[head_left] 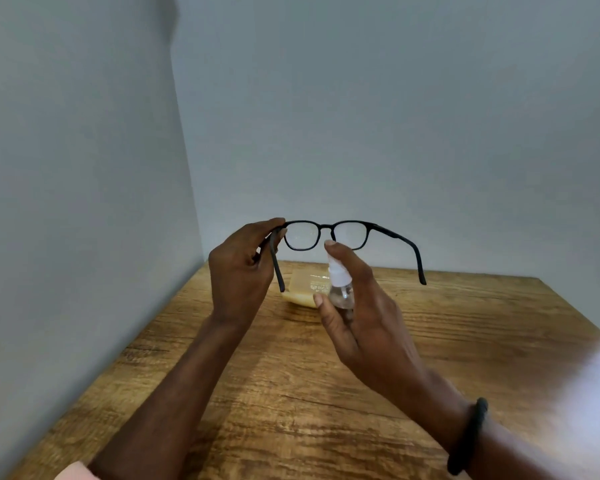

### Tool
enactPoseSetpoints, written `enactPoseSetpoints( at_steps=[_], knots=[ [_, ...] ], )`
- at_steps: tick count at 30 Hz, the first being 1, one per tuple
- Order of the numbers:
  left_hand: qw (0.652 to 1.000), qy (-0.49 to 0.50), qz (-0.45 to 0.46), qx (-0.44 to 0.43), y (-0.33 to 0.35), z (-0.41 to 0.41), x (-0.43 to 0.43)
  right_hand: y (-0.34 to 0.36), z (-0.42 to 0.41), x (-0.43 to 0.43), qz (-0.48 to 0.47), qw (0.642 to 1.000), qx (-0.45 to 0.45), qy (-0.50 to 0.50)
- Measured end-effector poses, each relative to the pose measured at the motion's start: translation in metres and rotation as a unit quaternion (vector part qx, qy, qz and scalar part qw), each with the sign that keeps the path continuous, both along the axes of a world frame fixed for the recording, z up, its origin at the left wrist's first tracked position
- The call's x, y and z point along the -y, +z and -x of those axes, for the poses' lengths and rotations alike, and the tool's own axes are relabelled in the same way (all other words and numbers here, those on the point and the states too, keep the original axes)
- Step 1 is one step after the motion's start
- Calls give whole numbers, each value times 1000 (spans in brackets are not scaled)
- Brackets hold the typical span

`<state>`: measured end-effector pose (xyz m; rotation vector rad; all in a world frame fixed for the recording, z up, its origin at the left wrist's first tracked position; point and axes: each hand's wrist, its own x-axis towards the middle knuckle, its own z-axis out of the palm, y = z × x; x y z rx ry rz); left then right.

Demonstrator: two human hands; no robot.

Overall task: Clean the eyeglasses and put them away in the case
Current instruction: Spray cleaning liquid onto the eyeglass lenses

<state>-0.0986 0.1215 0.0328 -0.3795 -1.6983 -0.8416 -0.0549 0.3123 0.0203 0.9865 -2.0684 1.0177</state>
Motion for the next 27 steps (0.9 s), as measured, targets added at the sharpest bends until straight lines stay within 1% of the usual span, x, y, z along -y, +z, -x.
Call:
enactPoseSetpoints(
  at_steps=[6, 13, 18, 22, 27],
  knots=[
    [1000, 4, 19, 4, 1, 0, -1, 3, 3, -1, 13, 1000, 17, 20],
    [1000, 2, 22, 4, 0, 1, -3, 4, 7, -5, 24, 1000, 19, 0],
    [999, 16, 30, -1, 1, 0, -2, 4, 5, -3, 12, 1000, 8, -4],
    [1000, 6, 31, -5, 1, 0, -3, 4, 2, -4, 3, 1000, 1, 4],
    [999, 6, 38, -12, 1, 0, -6, 4, 3, -4, 30, 999, 4, -11]
  ],
)
